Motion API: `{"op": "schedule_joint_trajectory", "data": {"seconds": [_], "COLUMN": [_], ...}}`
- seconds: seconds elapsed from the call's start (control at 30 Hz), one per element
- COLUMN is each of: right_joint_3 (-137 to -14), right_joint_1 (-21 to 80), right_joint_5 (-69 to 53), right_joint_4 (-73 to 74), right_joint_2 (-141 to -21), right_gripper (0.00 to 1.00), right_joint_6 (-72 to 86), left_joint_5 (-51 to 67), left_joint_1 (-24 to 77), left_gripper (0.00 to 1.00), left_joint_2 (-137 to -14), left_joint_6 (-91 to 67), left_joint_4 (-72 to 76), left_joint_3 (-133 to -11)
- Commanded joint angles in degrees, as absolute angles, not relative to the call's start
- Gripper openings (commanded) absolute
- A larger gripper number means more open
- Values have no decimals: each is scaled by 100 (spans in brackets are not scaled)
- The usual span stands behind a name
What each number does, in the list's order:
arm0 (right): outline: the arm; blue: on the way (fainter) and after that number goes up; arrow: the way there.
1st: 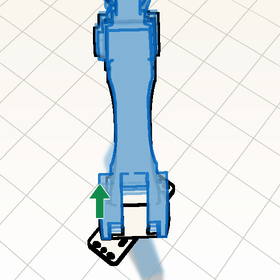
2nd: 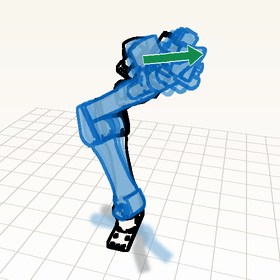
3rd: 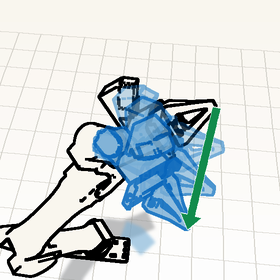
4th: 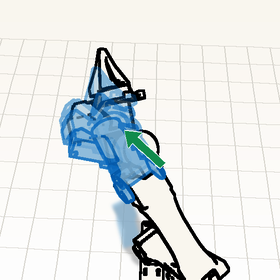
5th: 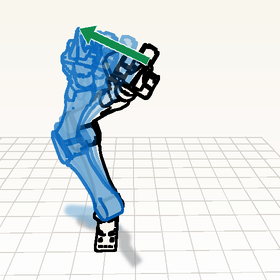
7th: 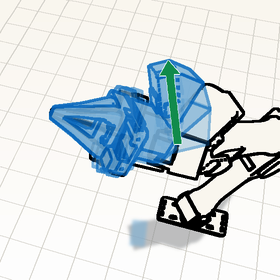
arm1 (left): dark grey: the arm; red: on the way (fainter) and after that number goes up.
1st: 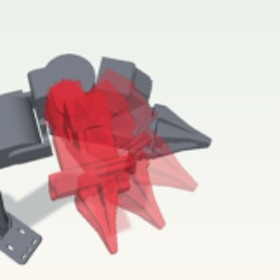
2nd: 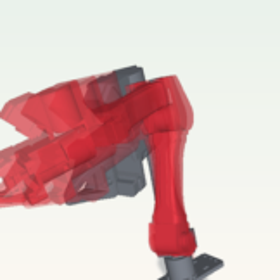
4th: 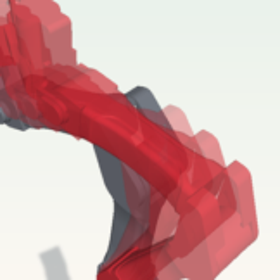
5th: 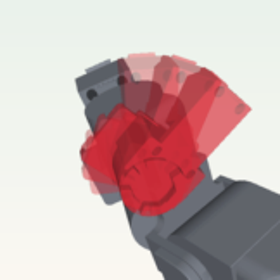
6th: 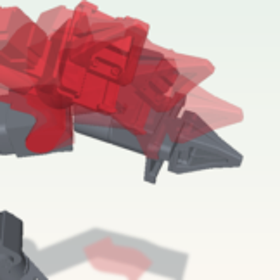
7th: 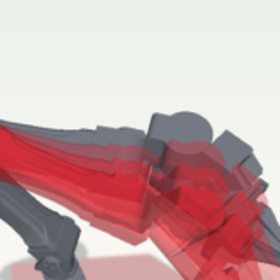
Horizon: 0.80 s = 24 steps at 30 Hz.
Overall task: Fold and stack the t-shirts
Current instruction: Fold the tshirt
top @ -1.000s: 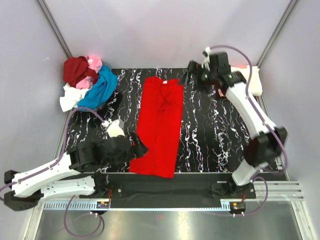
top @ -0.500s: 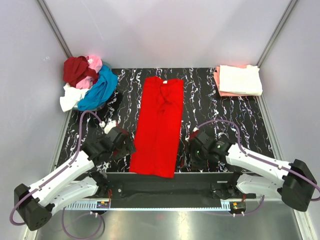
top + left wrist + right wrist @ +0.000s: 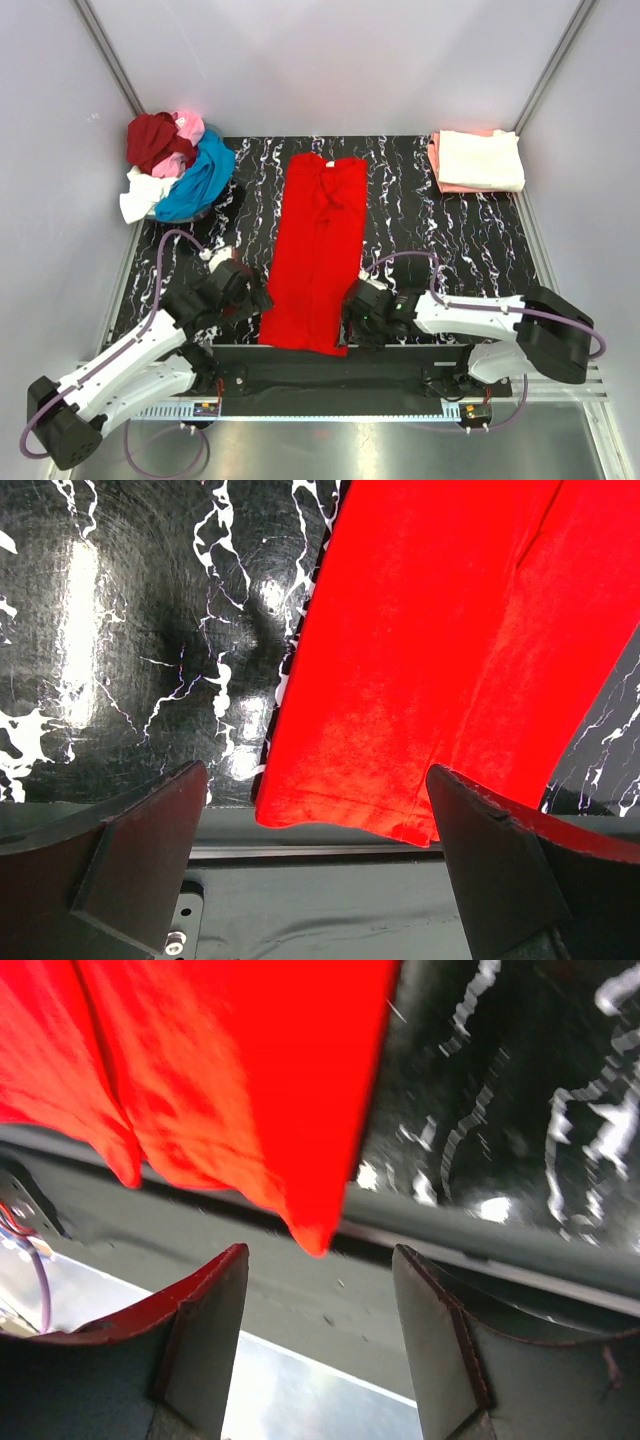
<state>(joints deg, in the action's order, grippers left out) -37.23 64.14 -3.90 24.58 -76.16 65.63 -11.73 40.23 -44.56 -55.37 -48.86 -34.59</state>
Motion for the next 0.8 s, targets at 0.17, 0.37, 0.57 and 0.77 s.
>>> {"op": "schedule_joint_trajectory", "data": {"seconds": [0.17,0.37,0.57,0.77], "right_joint_3": [-4113,-4008,-4052,-4000], "right_joint_1": [6460,6451,6451,6451], "right_joint_5": [-290,-115,149,553], "right_joint_4": [1776,1819,2513,3725], "right_joint_2": [-8490,-8253,-7551,-6733], "right_gripper": [60,31,7,0], "right_joint_6": [6636,6697,6706,6548], "left_joint_5": [-984,-932,-757,-300], "left_joint_1": [3981,3981,3990,4060], "left_gripper": [99,99,95,86], "left_joint_2": [-4289,-4237,-4113,-3648], "left_joint_6": [-5555,-5581,-5660,-6046], "left_joint_4": [-4562,-4474,-4430,-4245], "left_joint_3": [-3252,-3129,-3015,-2567]}}
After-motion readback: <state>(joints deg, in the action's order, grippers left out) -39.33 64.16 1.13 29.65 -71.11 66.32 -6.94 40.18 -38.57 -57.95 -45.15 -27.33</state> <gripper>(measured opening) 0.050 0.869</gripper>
